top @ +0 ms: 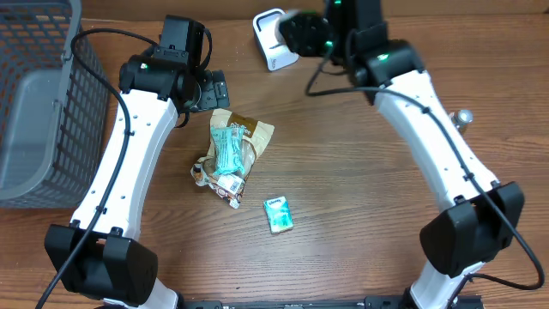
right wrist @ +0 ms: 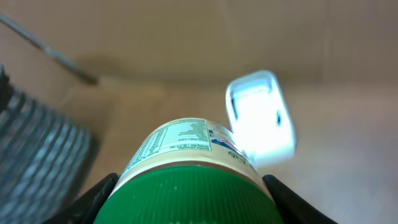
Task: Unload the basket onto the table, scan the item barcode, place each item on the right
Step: 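Carry the tub up to the white scanner and hold it there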
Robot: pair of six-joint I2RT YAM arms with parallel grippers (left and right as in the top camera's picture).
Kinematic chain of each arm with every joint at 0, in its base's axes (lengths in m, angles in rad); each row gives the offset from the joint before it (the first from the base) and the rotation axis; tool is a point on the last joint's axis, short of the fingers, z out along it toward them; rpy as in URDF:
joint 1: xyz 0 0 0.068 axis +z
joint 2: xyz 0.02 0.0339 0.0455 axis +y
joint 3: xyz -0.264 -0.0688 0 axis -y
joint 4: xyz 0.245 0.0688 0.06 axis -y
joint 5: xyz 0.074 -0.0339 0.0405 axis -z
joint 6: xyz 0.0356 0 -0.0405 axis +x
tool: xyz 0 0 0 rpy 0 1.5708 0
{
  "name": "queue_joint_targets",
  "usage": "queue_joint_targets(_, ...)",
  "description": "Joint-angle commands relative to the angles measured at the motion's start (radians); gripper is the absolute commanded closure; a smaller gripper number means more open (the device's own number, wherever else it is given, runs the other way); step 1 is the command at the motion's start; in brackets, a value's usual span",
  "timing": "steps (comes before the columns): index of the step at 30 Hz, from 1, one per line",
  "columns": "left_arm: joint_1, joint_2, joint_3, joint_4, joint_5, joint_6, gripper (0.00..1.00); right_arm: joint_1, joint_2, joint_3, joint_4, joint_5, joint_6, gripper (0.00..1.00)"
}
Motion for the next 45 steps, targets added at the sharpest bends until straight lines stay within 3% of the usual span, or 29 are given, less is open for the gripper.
queue_joint_targets(1, -0.005, -0.012, 0.017, 0.000, -0.010, 0.015, 0.00, 0.047, 0.025, 0.022, 0.112, 0.260, -0.154, 0.96)
queue_joint_targets(13, -0.006, -0.012, 0.017, 0.000, -0.010, 0.015, 0.00, 0.045, 0.268, 0.022, 0.501, 0.306, -0.162, 0.95)
queue_joint_targets(17, -0.005, -0.012, 0.017, 0.000, -0.010, 0.015, 0.00, 0.045, 0.347, 0.022, 0.600, 0.277, -0.162, 0.85)
queue_joint_targets(22, -0.006, -0.012, 0.017, 0.000, -0.010, 0.015, 0.00, 0.045, 0.422, 0.022, 0.721, 0.278, -0.162, 0.95)
queue_joint_targets(45, -0.005, -0.012, 0.017, 0.000, -0.010, 0.015, 0.00, 0.026, 0.504, 0.022, 0.864, 0.207, -0.154, 0.96)
